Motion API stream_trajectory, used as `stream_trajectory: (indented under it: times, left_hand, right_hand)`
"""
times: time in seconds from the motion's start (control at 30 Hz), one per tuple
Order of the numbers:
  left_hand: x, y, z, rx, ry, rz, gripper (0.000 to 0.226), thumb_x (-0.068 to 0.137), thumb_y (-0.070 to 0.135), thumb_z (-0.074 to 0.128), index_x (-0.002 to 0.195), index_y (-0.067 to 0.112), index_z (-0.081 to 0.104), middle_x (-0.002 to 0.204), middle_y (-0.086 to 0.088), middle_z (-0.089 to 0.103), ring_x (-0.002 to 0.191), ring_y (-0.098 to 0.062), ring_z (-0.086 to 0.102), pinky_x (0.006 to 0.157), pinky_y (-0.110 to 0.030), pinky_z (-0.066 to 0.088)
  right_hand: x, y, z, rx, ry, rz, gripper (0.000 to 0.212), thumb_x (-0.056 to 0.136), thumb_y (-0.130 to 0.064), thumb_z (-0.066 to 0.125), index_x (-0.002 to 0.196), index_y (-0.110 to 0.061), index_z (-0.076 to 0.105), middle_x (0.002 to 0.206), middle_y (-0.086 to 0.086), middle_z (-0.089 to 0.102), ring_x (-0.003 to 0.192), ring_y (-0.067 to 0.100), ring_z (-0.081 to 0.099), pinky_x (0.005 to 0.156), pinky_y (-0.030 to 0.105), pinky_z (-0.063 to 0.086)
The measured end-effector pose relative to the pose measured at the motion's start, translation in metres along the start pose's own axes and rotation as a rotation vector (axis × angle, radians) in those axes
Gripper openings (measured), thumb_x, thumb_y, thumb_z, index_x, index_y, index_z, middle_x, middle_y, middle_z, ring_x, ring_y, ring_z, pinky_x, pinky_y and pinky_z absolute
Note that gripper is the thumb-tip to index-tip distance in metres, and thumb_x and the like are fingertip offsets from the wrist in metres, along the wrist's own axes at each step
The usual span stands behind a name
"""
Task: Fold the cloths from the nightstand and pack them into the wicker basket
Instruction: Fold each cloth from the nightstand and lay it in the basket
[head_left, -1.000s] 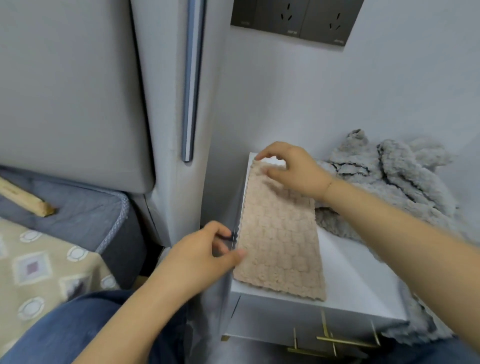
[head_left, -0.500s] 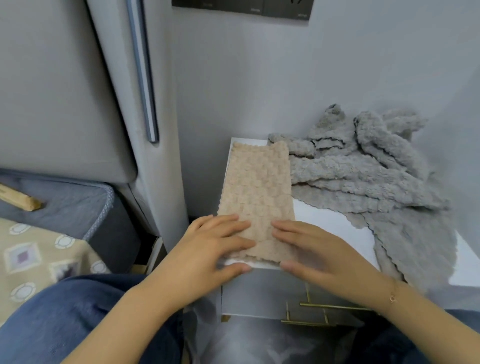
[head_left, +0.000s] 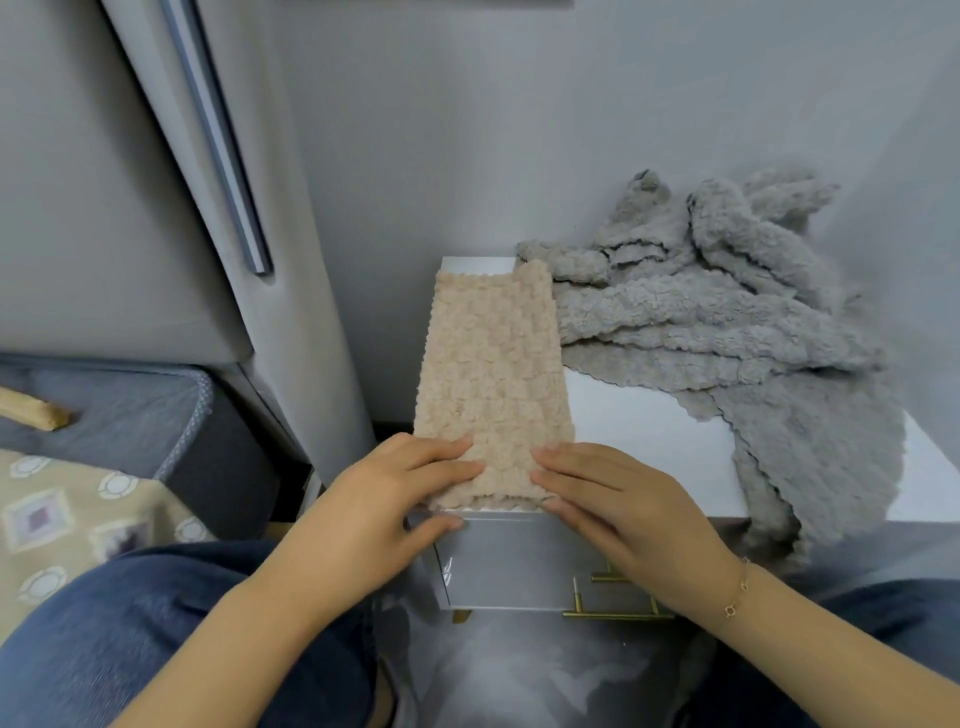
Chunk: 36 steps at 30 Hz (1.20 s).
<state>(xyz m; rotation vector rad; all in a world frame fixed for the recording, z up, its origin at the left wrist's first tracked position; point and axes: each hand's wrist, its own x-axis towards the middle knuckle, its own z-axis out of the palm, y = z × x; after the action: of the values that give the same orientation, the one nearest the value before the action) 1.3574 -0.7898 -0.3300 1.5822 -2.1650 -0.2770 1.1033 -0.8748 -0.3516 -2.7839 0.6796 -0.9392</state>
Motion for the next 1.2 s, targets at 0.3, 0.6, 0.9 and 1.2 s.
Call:
stream_trajectory:
  times: [0.3,0.6,0.9,1.2]
  left_hand:
    - [-0.007,0.018,-0.006,0.198,0.103,0.054,0.025,0.092,0.038,0.048,0.104,0.031,0.069,0.106,0.019,0.065,0.094,-0.005,0.058,0.09,-0.025,0.034]
    - [0.022,0.014,-0.03,-0.071,-0.102,-0.214,0.045,0.086,0.068,0.044,0.109,0.036,0.066,0.094,0.011,0.07,0.09,-0.003,0.061,0.088,-0.027,0.048]
    - [0.032,0.001,-0.029,-0.492,0.007,-0.459,0.027,0.075,0.052,0.069,0.088,0.028,0.072,0.079,-0.001,0.072,0.07,-0.01,0.064,0.073,-0.026,0.054]
    - [0.034,-0.009,-0.02,-0.226,0.199,-0.479,0.026,0.072,0.056,0.072,0.074,0.033,0.061,0.069,0.01,0.06,0.063,-0.005,0.054,0.058,-0.016,0.043]
  right_hand:
    - [-0.002,-0.006,-0.013,0.187,0.001,0.088,0.033,0.1,-0.033,0.049,0.106,-0.011,0.072,0.109,-0.006,0.07,0.103,0.01,0.064,0.089,0.027,0.052]
    - [0.007,-0.003,-0.021,0.24,-0.16,0.189,0.043,0.084,-0.053,0.066,0.118,-0.027,0.061,0.107,-0.02,0.06,0.102,0.002,0.053,0.089,0.022,0.042]
    - [0.032,0.003,-0.019,0.351,-0.064,0.536,0.051,0.081,-0.061,0.056,0.065,-0.013,0.057,0.06,0.001,0.051,0.069,0.013,0.049,0.064,0.024,0.037]
    - [0.046,0.007,-0.02,0.168,-0.079,0.488,0.026,0.081,-0.043,0.069,0.102,-0.032,0.058,0.087,-0.018,0.051,0.084,-0.003,0.048,0.074,0.009,0.036]
